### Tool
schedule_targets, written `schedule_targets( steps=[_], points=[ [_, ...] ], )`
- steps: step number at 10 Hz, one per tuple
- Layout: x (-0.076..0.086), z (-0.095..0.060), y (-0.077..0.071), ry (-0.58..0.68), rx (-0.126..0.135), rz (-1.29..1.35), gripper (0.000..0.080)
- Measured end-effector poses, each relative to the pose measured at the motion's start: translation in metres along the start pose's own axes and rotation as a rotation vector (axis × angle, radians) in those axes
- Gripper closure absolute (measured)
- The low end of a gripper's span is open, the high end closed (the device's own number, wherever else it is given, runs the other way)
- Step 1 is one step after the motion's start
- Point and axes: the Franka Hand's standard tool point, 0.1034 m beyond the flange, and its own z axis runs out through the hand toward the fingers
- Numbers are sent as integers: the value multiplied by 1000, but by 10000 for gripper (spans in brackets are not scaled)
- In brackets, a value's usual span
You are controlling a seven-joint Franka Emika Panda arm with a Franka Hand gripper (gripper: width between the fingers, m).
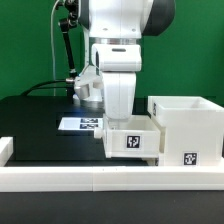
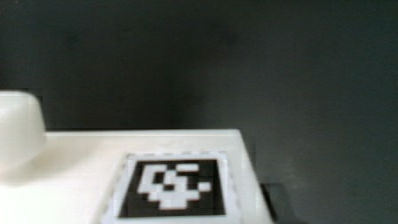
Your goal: Assemble drawer
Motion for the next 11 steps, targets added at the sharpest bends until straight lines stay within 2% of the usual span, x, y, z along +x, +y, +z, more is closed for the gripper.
schedule_targets(
  steps=[3,11],
  points=[
    [0,-8,3,-3,-13,-1,757],
    [4,-6,2,1,-8,-5,757]
  ],
)
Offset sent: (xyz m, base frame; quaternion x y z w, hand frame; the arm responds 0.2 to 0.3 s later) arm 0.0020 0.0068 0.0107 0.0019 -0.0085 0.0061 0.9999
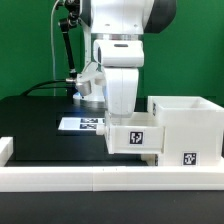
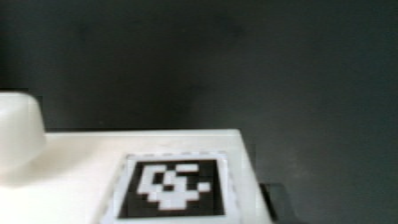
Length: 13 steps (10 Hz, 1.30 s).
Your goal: Assemble drawer
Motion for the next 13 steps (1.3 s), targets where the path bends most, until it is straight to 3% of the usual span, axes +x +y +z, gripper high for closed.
schedule_targets(
  steps=[8,11,12,13],
  points=[
    [28,0,2,13,-6,-23,757],
    [27,1,1,14,-6,-22,754],
    [27,1,1,14,-6,-22,533],
    [28,2,0,14,-5,-22,366]
  ],
)
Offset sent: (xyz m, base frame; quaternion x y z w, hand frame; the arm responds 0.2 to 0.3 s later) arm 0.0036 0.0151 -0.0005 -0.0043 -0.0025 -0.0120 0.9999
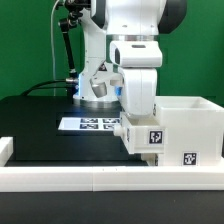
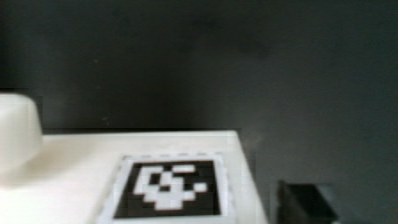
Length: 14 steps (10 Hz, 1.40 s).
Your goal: Assemble drawer
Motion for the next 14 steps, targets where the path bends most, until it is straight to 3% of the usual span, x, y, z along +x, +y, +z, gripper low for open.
schedule_targets(
  steps=[1,2,3,4,6,7,9,11,14],
  points=[
    [1,0,0,1,0,2,366],
    [3,0,0,2,-2,9,211],
    [4,-1,0,3,-4,17,211],
    [4,-2,0,2,-5,20,161],
    [2,-12,2,-5,-7,25,153],
    [-2,-24,4,-14,-2,29,151],
    [-15,-41,5,-28,12,43,151],
    [-39,-57,13,-45,38,69,151],
    [-48,-58,14,-43,38,74,151]
  ],
)
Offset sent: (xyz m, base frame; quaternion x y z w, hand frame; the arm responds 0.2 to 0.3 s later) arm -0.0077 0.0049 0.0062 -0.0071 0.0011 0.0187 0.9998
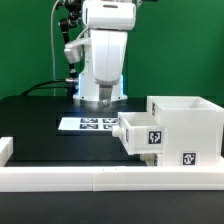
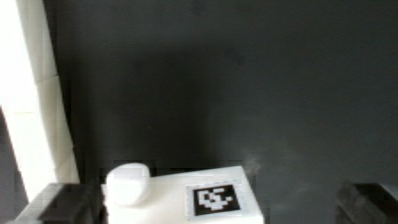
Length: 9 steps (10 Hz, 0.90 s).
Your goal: Assemble drawer
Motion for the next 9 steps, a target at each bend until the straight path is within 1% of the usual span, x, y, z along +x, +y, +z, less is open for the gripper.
schedule_targets(
  steps=[1,2,3,5,7,8,9],
  points=[
    [-1,3,0,12,-2,-14,151],
    [-9,16,-1,76,-9,-24,151],
    [-19,26,2,140,-10,-20,151],
    [-30,31,13,224,-16,-25,151],
    [-39,31,25,266,-18,-27,151],
    [-37,30,30,260,-23,-43,151],
    [-32,31,32,263,-19,-27,151]
  ],
)
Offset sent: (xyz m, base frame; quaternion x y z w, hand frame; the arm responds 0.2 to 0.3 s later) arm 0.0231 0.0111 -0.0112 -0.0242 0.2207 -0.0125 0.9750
